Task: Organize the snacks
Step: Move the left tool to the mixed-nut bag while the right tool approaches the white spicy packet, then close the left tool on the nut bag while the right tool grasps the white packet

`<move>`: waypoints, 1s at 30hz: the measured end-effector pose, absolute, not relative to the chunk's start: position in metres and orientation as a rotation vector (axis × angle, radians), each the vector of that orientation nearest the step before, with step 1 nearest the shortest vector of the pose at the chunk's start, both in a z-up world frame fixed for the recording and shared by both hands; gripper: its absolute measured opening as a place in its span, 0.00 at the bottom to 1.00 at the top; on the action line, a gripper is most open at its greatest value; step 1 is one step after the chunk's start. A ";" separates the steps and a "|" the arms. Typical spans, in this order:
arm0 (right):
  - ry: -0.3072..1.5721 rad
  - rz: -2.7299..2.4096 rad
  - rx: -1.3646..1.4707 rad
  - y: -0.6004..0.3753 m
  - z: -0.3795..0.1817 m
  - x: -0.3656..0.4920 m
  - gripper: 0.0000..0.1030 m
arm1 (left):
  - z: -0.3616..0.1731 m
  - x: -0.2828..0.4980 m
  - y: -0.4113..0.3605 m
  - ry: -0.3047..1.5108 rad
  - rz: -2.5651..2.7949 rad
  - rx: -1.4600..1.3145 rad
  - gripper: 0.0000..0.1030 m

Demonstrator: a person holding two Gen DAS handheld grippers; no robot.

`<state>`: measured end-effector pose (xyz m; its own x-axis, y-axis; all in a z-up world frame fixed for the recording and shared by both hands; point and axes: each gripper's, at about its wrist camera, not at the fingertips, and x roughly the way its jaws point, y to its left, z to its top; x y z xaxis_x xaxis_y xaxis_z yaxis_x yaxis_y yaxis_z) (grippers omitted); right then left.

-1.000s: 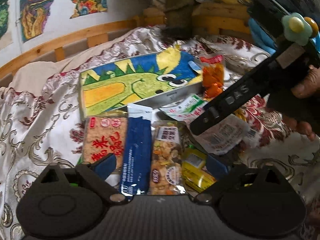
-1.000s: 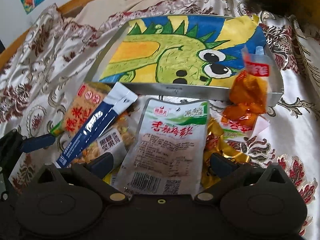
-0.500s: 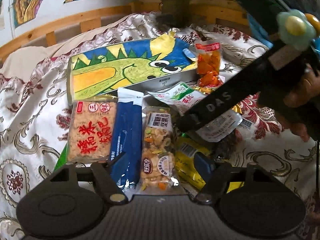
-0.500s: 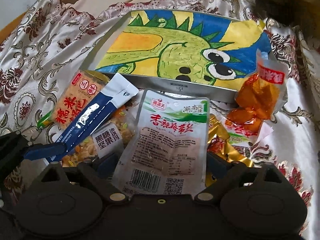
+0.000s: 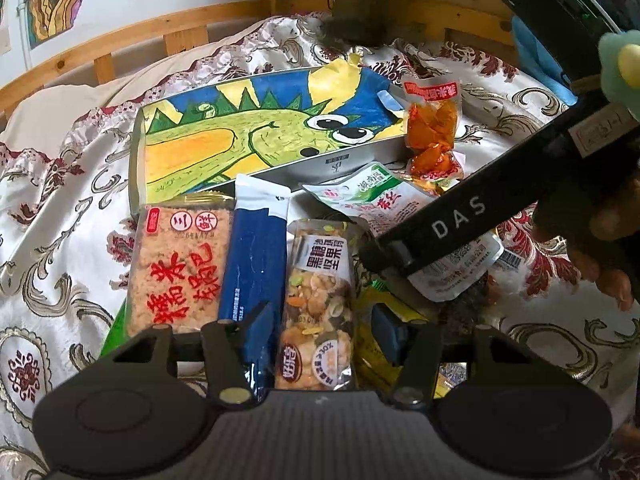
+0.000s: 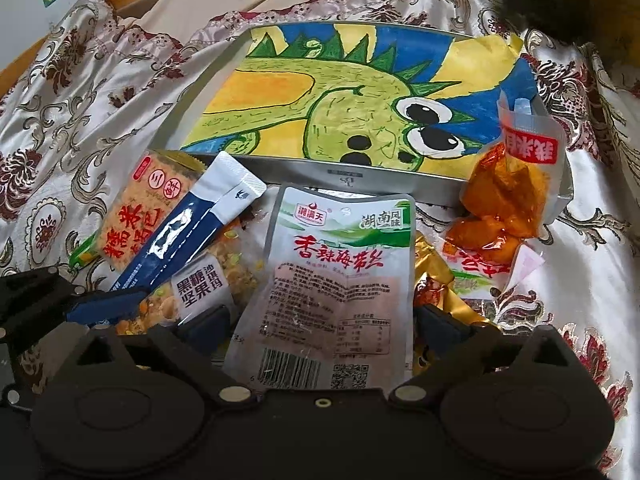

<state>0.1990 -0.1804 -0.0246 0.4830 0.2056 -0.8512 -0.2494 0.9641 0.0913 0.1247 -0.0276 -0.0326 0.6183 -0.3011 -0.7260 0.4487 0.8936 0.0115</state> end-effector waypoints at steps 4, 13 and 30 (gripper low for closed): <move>1.011 0.286 -0.059 -0.184 -0.023 0.194 0.87 | -0.031 0.125 -0.027 0.811 -0.423 0.206 0.41; 0.983 0.324 -0.043 -0.194 -0.010 0.178 0.75 | -0.026 0.123 -0.026 0.880 -0.399 0.147 0.39; 0.951 0.359 0.006 -0.202 0.006 0.159 0.40 | -0.019 0.118 -0.021 0.935 -0.382 0.013 0.37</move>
